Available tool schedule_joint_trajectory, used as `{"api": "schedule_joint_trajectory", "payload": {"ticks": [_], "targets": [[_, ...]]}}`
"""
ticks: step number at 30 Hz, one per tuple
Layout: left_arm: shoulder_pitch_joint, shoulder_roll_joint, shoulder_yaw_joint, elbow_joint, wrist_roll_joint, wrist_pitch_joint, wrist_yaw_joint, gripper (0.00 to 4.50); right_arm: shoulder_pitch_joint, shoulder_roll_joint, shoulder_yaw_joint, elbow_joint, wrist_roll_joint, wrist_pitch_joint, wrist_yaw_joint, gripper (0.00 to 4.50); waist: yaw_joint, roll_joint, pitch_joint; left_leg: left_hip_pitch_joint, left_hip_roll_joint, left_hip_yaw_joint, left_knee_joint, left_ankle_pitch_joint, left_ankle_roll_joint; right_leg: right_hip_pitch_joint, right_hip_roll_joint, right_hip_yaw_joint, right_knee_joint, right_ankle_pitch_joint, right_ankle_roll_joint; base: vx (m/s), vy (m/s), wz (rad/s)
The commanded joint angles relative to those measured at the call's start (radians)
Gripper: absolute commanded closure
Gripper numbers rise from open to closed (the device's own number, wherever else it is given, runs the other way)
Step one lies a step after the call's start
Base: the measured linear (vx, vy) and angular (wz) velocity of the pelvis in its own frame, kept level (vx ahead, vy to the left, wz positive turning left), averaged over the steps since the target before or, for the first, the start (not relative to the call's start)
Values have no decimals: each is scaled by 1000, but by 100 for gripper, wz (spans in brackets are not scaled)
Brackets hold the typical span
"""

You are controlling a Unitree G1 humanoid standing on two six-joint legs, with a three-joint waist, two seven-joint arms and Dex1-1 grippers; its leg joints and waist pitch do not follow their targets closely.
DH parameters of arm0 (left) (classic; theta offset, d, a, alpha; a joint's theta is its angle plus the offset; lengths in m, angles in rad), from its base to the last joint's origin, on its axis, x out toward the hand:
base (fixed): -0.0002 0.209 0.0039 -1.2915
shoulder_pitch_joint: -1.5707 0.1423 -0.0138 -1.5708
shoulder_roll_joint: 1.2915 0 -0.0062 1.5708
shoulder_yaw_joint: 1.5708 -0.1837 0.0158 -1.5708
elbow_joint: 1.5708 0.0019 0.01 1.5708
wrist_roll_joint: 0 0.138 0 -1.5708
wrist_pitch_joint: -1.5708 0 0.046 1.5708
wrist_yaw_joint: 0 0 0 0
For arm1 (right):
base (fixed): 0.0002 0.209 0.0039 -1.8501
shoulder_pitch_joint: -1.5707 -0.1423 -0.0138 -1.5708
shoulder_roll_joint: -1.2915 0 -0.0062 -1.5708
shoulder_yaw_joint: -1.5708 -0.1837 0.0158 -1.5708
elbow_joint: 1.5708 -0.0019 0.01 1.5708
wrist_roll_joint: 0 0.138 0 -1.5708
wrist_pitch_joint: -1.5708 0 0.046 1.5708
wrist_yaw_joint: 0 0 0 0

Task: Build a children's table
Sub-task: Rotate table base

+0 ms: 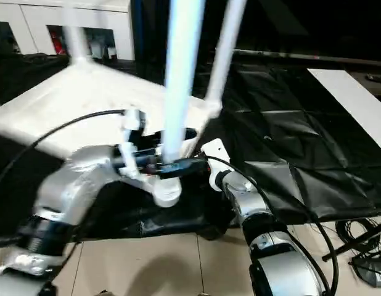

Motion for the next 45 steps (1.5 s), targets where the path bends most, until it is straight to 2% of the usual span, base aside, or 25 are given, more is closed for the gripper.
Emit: {"api": "schedule_joint_trajectory", "payload": {"ticks": [1, 6, 8, 9, 11, 15, 18, 19, 20, 21, 22, 23, 25, 26, 27, 29, 32, 34, 36, 40, 45], "targets": [[-34, -35, -81, 27, 35, -16, 19, 23, -34, 59, 28, 4, -5, -28, 52, 46, 10, 12, -68, 5, 19, -7, -58, -139, 28, 55, -67, 40, -62, 18, -251, 0, 0, 0], [-85, -28, -74, 170, 151, -92, 126, 23, -50, 44, 11, 33, -10, -47, 22, 46, 9, 13, -67, 8, 19, -8, -58, -162, 22, 52, -66, 40, -67, -33, -237, 0, 0, 0], [-92, -25, -72, 186, 164, -102, 137, 23, -52, 41, 9, 37, -12, -50, 16, 46, 10, 12, -69, 5, 20, -10, -58, -147, 23, 56, -70, 40, -63, -19, -237, 0, 0, 0], [-106, -14, -67, 226, 195, -127, 156, 23, -60, 31, 3, 50, -22, -61, -23, 46, 12, 15, -70, 7, 20, -10, -57, -139, 25, 52, -69, 39, -64, -9, -239, 0, 0, 0], [-119, 0, -64, 265, 228, -154, 181, 23, -68, 20, -7, 65, -28, -73, -53, 46, 11, 15, -72, 7, 19, -10, -56, -128, 25, 53, -68, 39, -60, 14, -245, 0, 0, 0], [-155, 36, -69, 363, 313, -204, 279, 23, -80, -15, -48, 69, -4, -75, -52, 46, 17, 18, -74, 6, 20, -10, -54, -113, 40, 54, -67, 38, -54, 70, -259, 0, 0, 0], [-165, 38, -61, 403, 322, -233, 284, 23, -73, -45, -65, 57, 5, -77, -34, 46, 24, 17, -75, 4, 18, -7, -51, -103, 51, 55, -69, 38, -53, 94, -267, 0, 0, 0], [-160, 36, -55, 401, 298, -238, 239, 23, -68, -62, -72, 52, 11, -80, -22, 46, 24, 16, -74, 2, 17, -8, -51, -102, 54, 55, -69, 39, -53, 93, -266, 0, 0, 0], [-144, 32, -47, 376, 248, -223, 151, 23, -59, -85, -81, 41, 20, -84, -2, 46, 26, 20, -75, 3, 17, -8, -51, -103, 53, 55, -70, 37, -54, 85, -269, 0, 0, 0], [-140, 32, -46, 370, 237, -219, 132, 23, -58, -89, -82, 39, 22, -84, 2, 46, 31, 16, -76, 2, 17, -7, -49, -95, 57, 55, -70, 38, -51, 96, -279, 0, 0, 0], [-135, 31, -44, 364, 222, -213, 109, 23, -53, -96, -83, 32, 25, -86, 11, 46, 35, 27, -75, 3, 18, -6, -49, -96, 56, 52, -69, 38, -50, 105, -284, 0, 0, 0], [-128, 30, -41, 357, 199, -206, 74, 23, -44, -107, -85, 23, 29, -89, 26, 46, 35, 23, -75, 3, 17, -4, -48, -100, 58, 53, -68, 38, -52, 107, -285, 0, 0, 0], [-112, 48, -52, 360, 174, -214, 1, 23, -11, -140, -80, -20, 33, -94, 88, 46, 42, 31, -74, 5, 18, -6, -49, -116, 60, 53, -67, 38, -51, 116, -286, 0, 0, 0], [-112, 48, -52, 360, 174, -214, 1, 23, -11, -140, -80, -20, 33, -94, 88, 46, 42, 31, -74, 5, 18, -6, -49, -116, 60, 53, -67, 38, -51, 116, -286, 0, 0, 0], [-111, 68, -63, 379, 186, -231, -26, 23, 9, -156, -76, -49, 36, -93, 121, 46, 43, 35, -74, 5, 19, -6, -50, -125, 60, 52, -66, 37, -52, 110, -288, 0, 0, 0], [-117, 95, -81, 408, 210, -251, -55, 23, 31, -172, -68, -84, 38, -94, 155, 46, 45, 31, -72, 4, 18, -5, -50, -134, 62, 54, -64, 37, -57, 88, -277, 0, 0, 0], [-135, 140, -114, 456, 271, -290, -87, 23, 64, -195, -53, -137, 39, -91, 211, 46, 44, 38, -71, 5, 20, -6, -53, -155, 50, 52, -64, 36, -62, 26, -253, 0, 0, 0], [-163, 181, -143, 510, 336, -327, -99, 23, 97, -217, -36, -191, 41, -85, 268, 46, 44, 39, -72, 4, 20, -7, -53, -159, 45, 53, -64, 36, -63, 12, -244, 0, 0, 0], [-183, 205, -156, 541, 360, -335, -113, 23, 121, -233, -25, -233, 44, -76, 305, 46, 45, 39, -71, 3, 19, -9, -54, -157, 45, 53, -65, 36, -63, 14, -236, 0, 0, 0], [-226, 231, -155, 591, 369, -336, -135, 23, 165, -265, -6, -316, 47, -67, 377, 46, 46, 42, -72, 3, 19, -9, -53, -156, 45, 52, -66, 36, -61, 34, -256, 0, 0, 0], [-286, 244, -145, 680, 388, -368, -145, 79, 211, -303, 19, -438, 66, -29, 467, 46, 50, 40, -70, 2, 18, -9, -53, -156, 53, 53, -66, 35, -64, 34, -263, 0, 0, 0]]}}
